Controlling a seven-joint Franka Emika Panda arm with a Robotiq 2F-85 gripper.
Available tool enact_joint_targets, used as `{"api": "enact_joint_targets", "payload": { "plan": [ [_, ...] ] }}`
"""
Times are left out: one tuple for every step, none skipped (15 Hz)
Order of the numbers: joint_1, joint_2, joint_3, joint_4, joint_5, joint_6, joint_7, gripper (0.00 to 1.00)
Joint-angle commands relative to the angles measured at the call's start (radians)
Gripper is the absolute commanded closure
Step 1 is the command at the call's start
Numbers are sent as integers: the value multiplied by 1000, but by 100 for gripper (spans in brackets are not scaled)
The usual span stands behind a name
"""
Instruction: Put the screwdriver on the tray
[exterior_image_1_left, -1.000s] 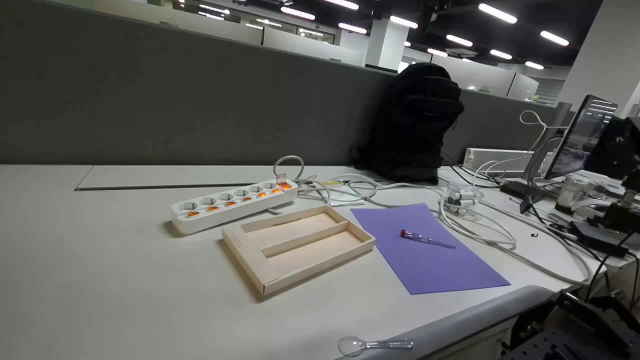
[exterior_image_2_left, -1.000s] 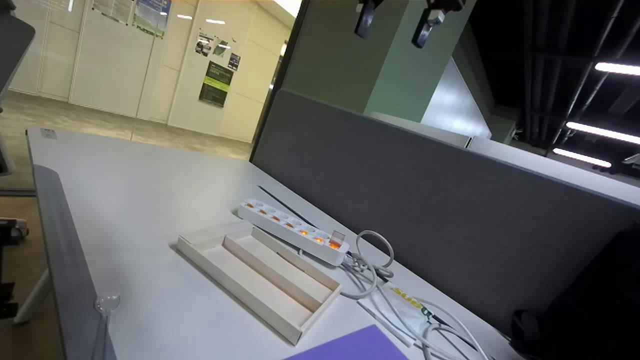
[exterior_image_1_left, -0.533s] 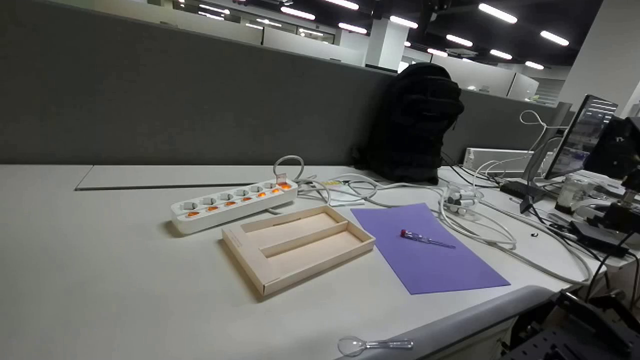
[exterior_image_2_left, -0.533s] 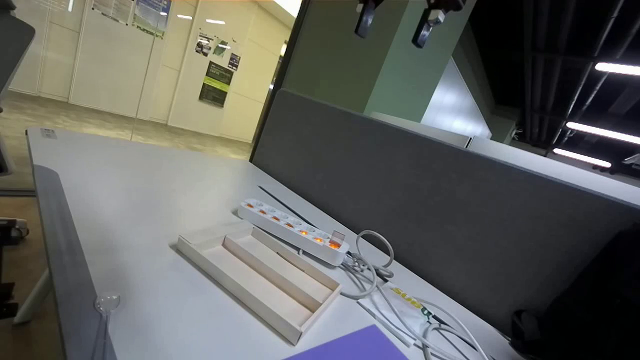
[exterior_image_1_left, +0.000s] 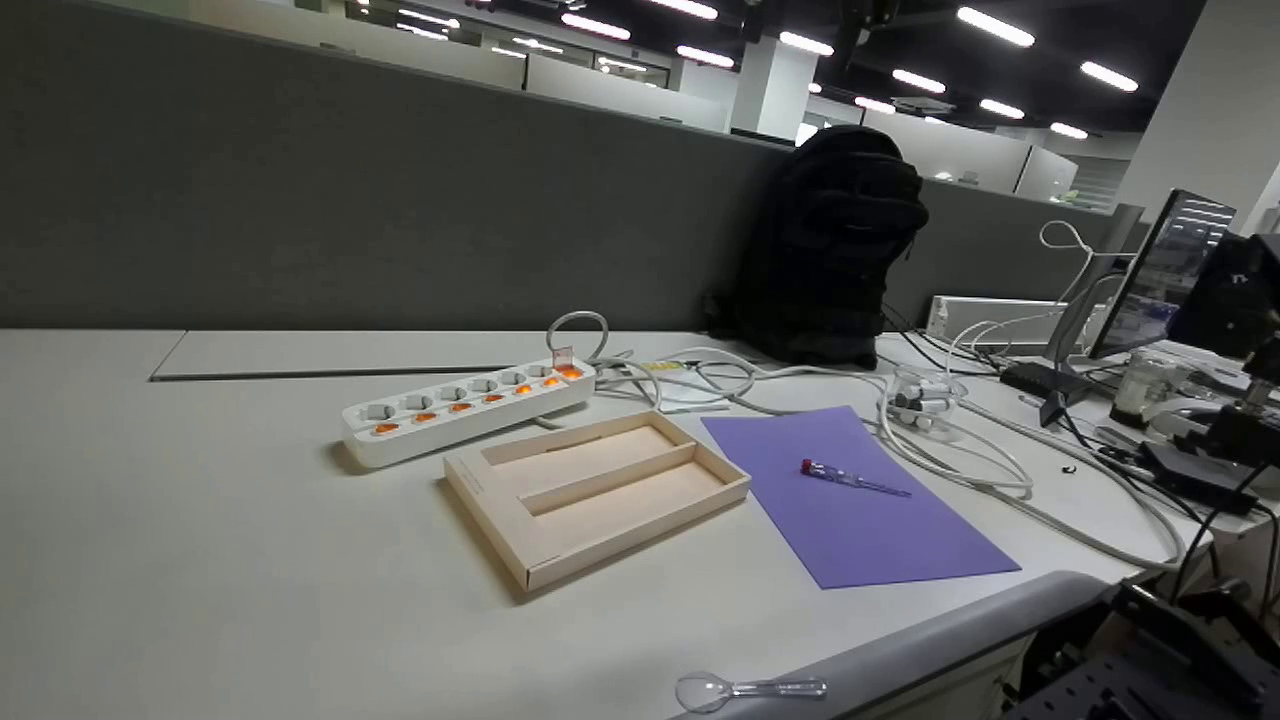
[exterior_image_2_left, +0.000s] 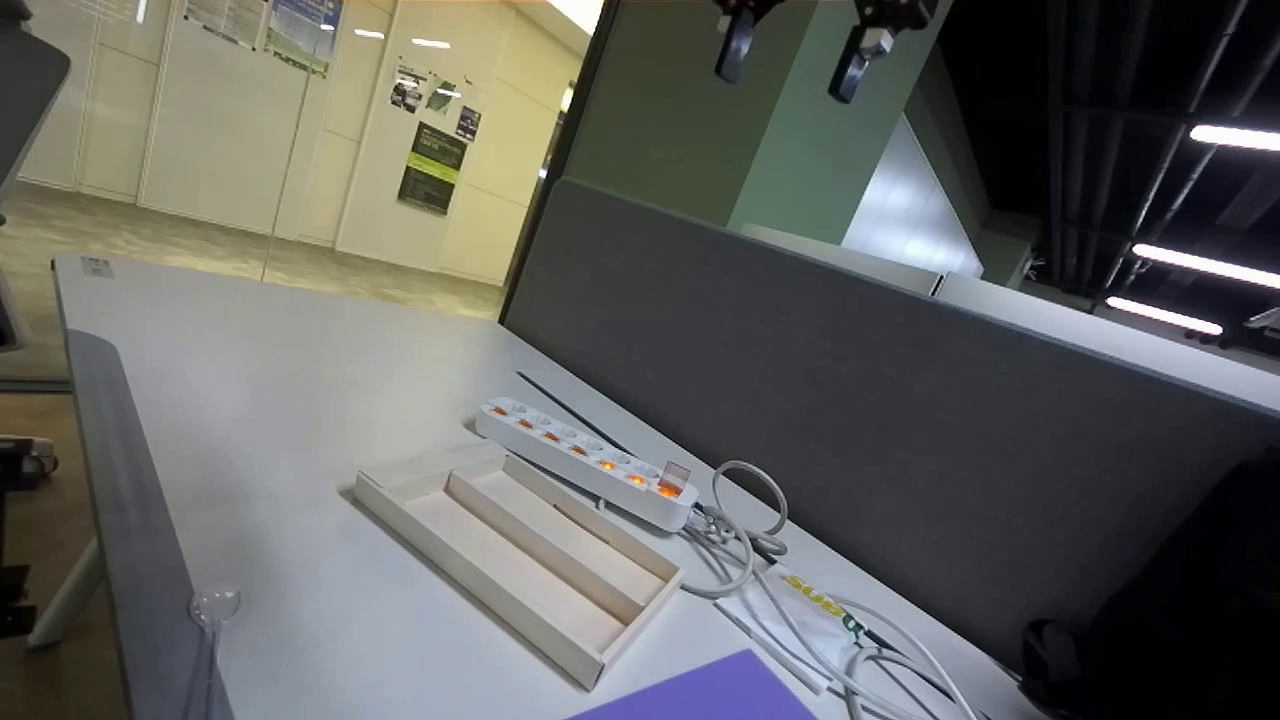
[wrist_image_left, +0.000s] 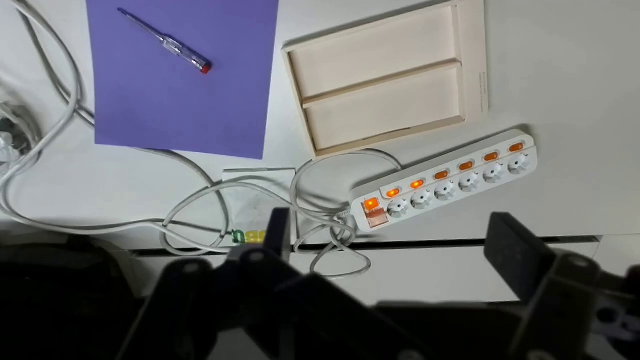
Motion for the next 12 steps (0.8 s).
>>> {"api": "enact_joint_targets", "payload": {
  "plan": [
    [-25, 45, -7, -15, -15, 86, 39, 0],
    [-35, 64, -15, -21, -13, 105, 39, 0],
    [-43, 80, -22, -27, -11, 125, 34, 0],
    [-53, 100, -32, -34, -10, 140, 28, 0],
    [-62, 120, -41, -37, -8, 151, 23, 0],
    [-72, 144, -50, -39, -14, 158, 20, 0],
    [-81, 166, -54, -41, -26, 164, 26, 0],
    [-89, 187, -56, -45, -44, 174, 36, 0],
    [-97, 207, -54, -55, -74, 193, 54, 0],
    [-105, 224, -49, -67, -111, 228, 81, 0],
    [-114, 239, -40, -88, -179, 288, 127, 0],
    [-119, 256, -35, -106, -250, 342, 169, 0]
  ]
}}
